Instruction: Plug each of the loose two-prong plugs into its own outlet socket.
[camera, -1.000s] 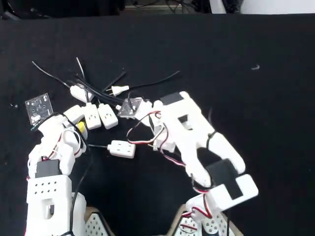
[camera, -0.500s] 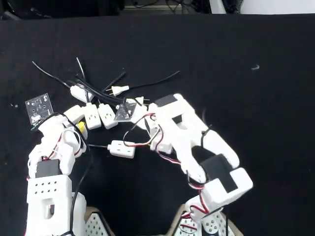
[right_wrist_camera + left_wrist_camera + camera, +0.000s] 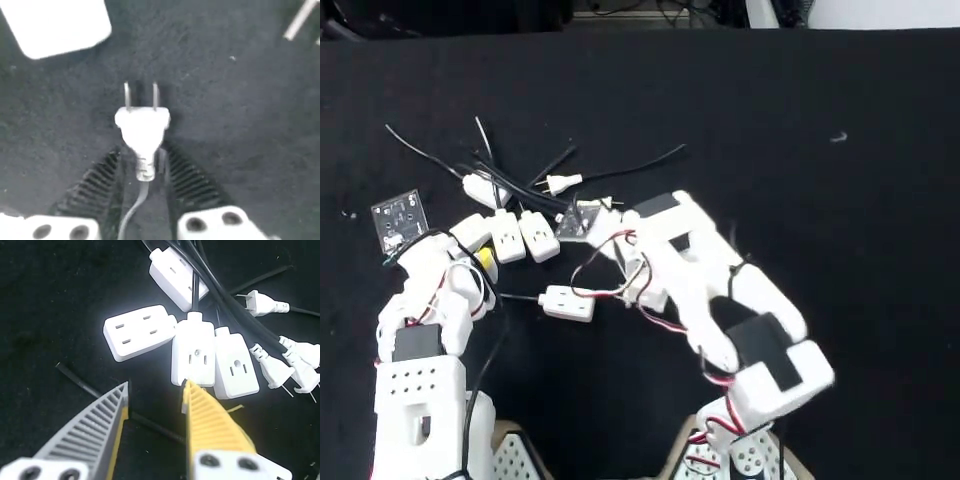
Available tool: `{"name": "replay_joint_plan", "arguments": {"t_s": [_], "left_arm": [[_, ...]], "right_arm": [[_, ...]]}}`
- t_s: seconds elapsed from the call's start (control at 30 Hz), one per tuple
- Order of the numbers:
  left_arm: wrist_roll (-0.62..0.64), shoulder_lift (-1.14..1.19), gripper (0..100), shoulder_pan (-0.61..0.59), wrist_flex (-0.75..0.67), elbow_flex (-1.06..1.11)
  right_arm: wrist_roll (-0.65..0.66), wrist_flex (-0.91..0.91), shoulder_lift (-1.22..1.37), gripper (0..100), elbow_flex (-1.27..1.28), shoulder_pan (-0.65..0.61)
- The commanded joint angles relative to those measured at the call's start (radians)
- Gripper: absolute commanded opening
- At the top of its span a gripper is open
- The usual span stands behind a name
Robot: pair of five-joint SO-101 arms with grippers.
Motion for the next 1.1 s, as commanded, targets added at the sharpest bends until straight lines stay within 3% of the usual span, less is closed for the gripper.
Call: {"name": "replay_joint_plan", "arguments": {"t_s": [0.0, 0.23, 0.6, 0.77, 1.07], "left_arm": [[-0.006, -0.009, 18, -0.004, -0.011, -0.013], [-0.002, -0.009, 18, -0.004, -0.012, -0.030], [0.000, -0.009, 18, 0.001, -0.005, -0.160], [0.000, -0.011, 18, 0.085, 0.018, -0.229], [-0.008, -0.011, 18, 0.338, 0.124, -0.341]], "right_arm": [[-0.057, -0.003, -0.177, 1.1, -0.004, 0.037], [-0.222, -0.133, -0.463, 1.1, 0.131, -0.034], [-0.250, -0.520, -0.667, 1.1, 0.444, -0.163], [-0.371, -0.661, -0.831, 1.1, 0.584, -0.199], [-0.393, -0.667, -1.017, 1.1, 0.693, -0.204]]}}
